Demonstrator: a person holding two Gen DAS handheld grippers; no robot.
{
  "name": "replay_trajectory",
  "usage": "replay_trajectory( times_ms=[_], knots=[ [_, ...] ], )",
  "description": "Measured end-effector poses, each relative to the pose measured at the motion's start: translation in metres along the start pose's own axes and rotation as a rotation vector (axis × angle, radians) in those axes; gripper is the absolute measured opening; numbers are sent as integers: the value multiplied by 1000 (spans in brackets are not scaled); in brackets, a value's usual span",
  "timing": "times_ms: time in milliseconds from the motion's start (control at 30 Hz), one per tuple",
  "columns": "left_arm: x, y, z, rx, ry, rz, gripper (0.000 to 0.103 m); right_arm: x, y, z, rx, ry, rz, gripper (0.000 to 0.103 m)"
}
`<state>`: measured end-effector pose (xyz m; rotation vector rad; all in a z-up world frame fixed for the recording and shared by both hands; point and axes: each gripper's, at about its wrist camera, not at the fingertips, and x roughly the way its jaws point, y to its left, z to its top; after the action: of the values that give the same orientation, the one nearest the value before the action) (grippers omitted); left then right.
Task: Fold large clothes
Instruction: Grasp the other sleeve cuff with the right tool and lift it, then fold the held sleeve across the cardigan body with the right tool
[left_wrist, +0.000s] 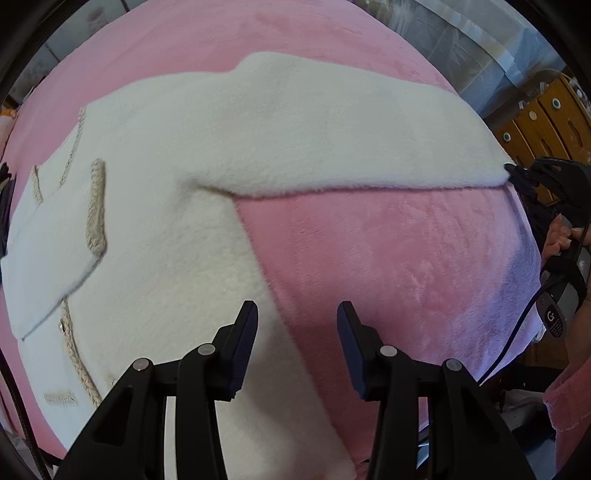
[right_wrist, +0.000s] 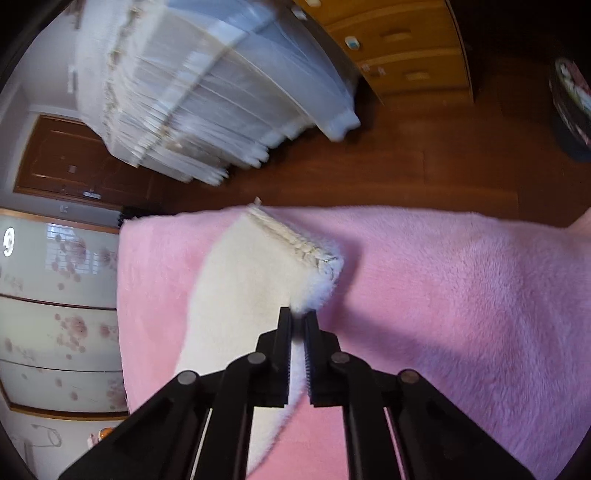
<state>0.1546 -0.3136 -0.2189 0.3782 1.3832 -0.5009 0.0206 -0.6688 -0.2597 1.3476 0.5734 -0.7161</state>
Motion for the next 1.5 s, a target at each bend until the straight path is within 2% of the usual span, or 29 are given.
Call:
replay_trajectory(
  times_ms=[200, 333, 433, 533, 667, 867, 1033, 1200, 1267, 1367, 1433, 1500],
  knots=[
    [-11, 44, -11, -62, -49, -13, 43, -37, 59, -21, -151, -105, 33, 5],
    [-16, 84, -19, -110, -62, 1, 43, -61, 108, -52, -267, -157, 101, 5],
    [-17, 120, -28, -167, -56, -28, 44, -76, 145, -82, -364, -197, 137, 5],
    [-25, 158, -40, -206, -60, -43, 44, -92, 180, -118, -426, -240, 195, 5],
    [-46, 213, -62, -214, -92, -25, 44, -113, 219, -174, -489, -293, 266, 5],
    [-69, 298, -93, -220, -120, -4, 44, -123, 264, -266, -587, -297, 334, 5],
    [-65, 356, -113, -264, -109, 12, 44, -109, 290, -345, -718, -214, 343, 5],
    [-61, 403, -132, -352, -112, 3, 44, -75, 294, -428, -875, -96, 292, 5],
    [-60, 415, -137, -372, -111, -1, 44, -51, 285, -465, -958, -36, 261, 5],
    [-57, 427, -144, -383, -107, -15, 44, -4, 269, -513, -1079, 116, 169, 6],
    [-54, 433, -147, -384, -101, -12, 44, 22, 255, -536, -1120, 210, 93, 8],
    [-51, 437, -149, -385, -96, -13, 44, 33, 245, -554, -1141, 272, 62, 9]
  ],
)
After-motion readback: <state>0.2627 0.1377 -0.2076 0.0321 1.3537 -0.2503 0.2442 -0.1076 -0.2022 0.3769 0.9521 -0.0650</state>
